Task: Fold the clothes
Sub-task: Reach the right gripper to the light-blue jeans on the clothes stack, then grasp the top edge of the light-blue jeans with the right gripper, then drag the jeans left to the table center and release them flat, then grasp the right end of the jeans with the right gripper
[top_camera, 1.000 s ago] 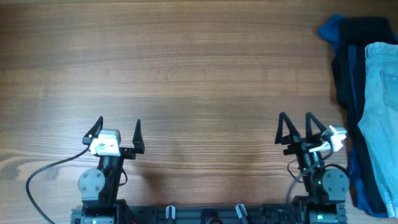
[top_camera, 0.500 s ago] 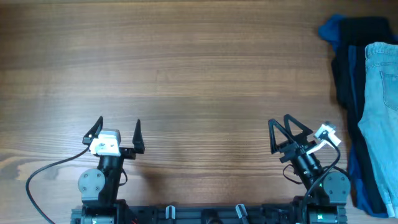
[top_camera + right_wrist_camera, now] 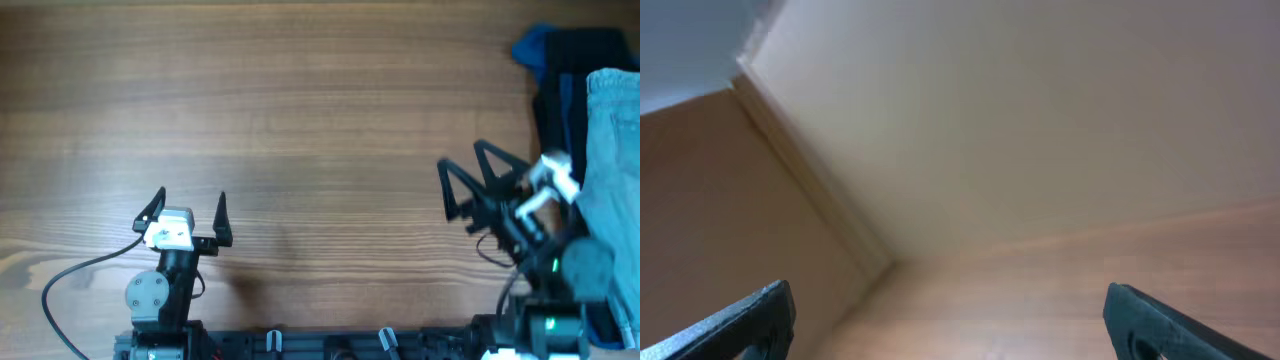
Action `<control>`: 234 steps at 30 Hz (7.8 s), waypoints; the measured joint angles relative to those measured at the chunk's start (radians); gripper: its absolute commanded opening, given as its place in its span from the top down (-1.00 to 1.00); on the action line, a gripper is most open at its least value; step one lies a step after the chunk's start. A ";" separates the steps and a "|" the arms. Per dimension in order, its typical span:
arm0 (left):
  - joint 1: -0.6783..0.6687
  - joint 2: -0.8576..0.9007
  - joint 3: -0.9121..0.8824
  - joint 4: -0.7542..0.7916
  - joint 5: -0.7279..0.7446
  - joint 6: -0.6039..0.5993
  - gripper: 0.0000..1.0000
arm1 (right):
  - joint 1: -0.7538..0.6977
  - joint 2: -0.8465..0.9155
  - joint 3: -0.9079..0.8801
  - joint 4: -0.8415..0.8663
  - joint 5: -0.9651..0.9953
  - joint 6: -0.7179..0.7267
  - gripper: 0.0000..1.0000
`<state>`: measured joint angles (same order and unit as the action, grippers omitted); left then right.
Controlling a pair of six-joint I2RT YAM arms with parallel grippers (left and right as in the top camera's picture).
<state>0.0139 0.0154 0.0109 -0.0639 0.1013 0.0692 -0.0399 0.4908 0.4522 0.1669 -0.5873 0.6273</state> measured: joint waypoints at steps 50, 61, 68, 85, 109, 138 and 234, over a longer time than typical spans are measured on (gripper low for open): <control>0.000 -0.001 0.000 -0.001 0.000 0.000 -1.00 | -0.411 1.283 1.001 -0.693 0.701 -0.480 -0.88; 0.000 -0.001 0.000 -0.001 0.000 0.000 -1.00 | -0.412 1.564 1.001 -0.433 0.941 -0.806 -0.90; 0.000 -0.001 0.000 -0.001 0.000 0.000 -1.00 | -0.412 1.619 1.001 -0.382 0.981 -0.856 -0.63; 0.000 -0.001 0.000 -0.001 0.000 0.000 -1.00 | -0.413 1.641 1.037 -0.447 0.963 -0.807 0.27; 0.000 -0.001 0.000 -0.001 0.000 0.000 -1.00 | -0.238 1.500 1.037 -0.537 0.455 -0.615 0.91; 0.000 -0.001 0.000 -0.001 0.000 0.000 -1.00 | 0.837 1.489 1.043 -0.672 0.187 -0.370 -0.99; 0.000 -0.001 0.000 -0.001 0.000 0.000 -1.00 | -0.130 1.276 1.008 -1.278 0.459 -0.624 -0.93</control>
<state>0.0139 0.0147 0.0113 -0.0647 0.1009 0.0692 -0.1703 1.7672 1.4605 -1.1110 -0.1284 0.0029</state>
